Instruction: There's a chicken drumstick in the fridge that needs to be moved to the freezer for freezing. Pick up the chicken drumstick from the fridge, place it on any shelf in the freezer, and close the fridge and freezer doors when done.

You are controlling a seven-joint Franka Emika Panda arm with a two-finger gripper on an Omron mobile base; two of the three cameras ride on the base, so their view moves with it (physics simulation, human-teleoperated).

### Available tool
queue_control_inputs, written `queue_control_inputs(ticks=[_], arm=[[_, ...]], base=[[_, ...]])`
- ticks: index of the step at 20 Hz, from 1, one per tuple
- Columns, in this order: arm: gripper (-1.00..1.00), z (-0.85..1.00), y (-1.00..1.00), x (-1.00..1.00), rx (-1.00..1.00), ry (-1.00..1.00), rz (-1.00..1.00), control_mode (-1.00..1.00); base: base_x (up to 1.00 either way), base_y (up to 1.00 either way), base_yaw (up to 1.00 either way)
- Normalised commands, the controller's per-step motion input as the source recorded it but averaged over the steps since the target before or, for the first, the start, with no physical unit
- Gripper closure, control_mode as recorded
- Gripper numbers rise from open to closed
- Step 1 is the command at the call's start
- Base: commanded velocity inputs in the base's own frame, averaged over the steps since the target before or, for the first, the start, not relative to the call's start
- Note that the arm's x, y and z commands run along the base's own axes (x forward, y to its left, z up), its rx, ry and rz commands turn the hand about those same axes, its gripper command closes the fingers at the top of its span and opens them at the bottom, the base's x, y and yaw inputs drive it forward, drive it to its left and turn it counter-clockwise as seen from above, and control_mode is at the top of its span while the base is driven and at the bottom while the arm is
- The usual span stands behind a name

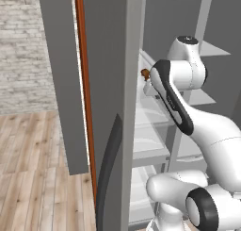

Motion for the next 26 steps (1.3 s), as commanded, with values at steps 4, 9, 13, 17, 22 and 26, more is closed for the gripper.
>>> queue_control_inputs(ticks=[4, 9, 13, 17, 22, 26], arm=[[-1.0, 0.0, 0.0, -0.47, 0.0, -0.08, 0.0, -1.0], [-1.0, 0.0, 0.0, -0.83, 0.0, -0.12, 0.0, -1.0], [-1.0, 0.0, -0.02, -0.67, 0.0, -0.16, 0.0, -1.0], [-1.0, 0.0, 0.0, -0.34, 0.0, -0.15, 0.0, -1.0], [-1.0, 0.03, 0.0, 0.03, 0.0, -0.04, 0.0, -1.0], [-1.0, 0.12, -0.01, 0.19, 0.0, -0.16, 0.0, -1.0]], base=[[0.0, 0.0, 0.0], [0.0, 0.0, 0.0], [0.0, 0.0, 0.0], [0.0, 0.0, 0.0], [0.0, 0.0, 0.0], [0.0, 0.0, 0.0]])
